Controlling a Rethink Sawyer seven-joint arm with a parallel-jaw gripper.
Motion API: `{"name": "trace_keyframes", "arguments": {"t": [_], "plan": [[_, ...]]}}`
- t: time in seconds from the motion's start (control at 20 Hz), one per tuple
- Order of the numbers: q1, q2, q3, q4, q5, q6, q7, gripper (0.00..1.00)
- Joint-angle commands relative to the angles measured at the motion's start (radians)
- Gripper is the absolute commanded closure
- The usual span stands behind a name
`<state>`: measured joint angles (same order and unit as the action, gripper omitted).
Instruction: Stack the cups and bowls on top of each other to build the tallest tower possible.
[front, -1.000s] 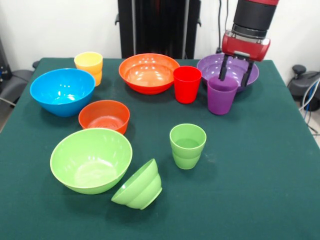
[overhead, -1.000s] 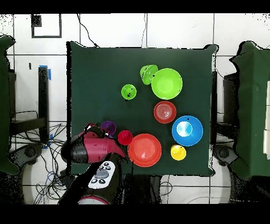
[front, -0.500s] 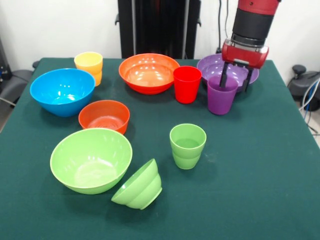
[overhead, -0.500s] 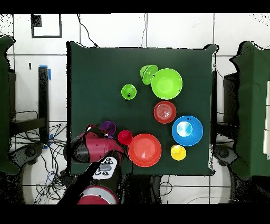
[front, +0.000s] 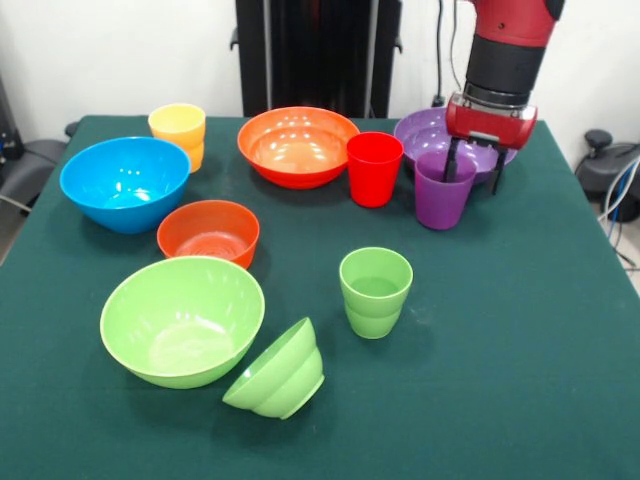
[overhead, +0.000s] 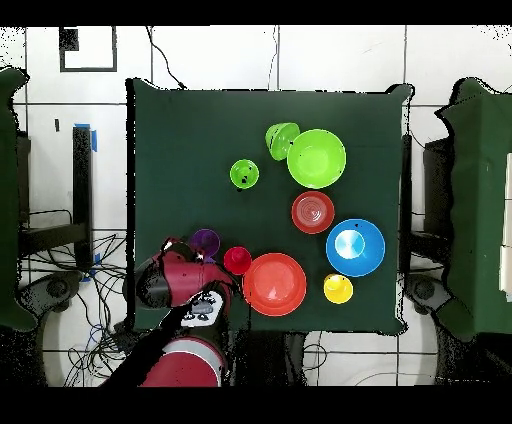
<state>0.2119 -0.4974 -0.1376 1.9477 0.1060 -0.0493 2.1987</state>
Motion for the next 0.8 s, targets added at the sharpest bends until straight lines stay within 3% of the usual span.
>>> {"name": "trace_keyframes", "arguments": {"t": [0.05,0.2,0.25,0.8], "plan": [[-0.004,0.069,0.09,0.02,-0.027,-0.044,0.129,0.0],[-0.003,0.077,0.081,0.029,-0.043,-0.057,0.121,0.0],[-0.004,0.08,0.075,0.029,-0.049,-0.054,0.114,1.0],[-0.023,0.018,0.064,0.02,-0.056,0.053,0.071,1.0]]}}
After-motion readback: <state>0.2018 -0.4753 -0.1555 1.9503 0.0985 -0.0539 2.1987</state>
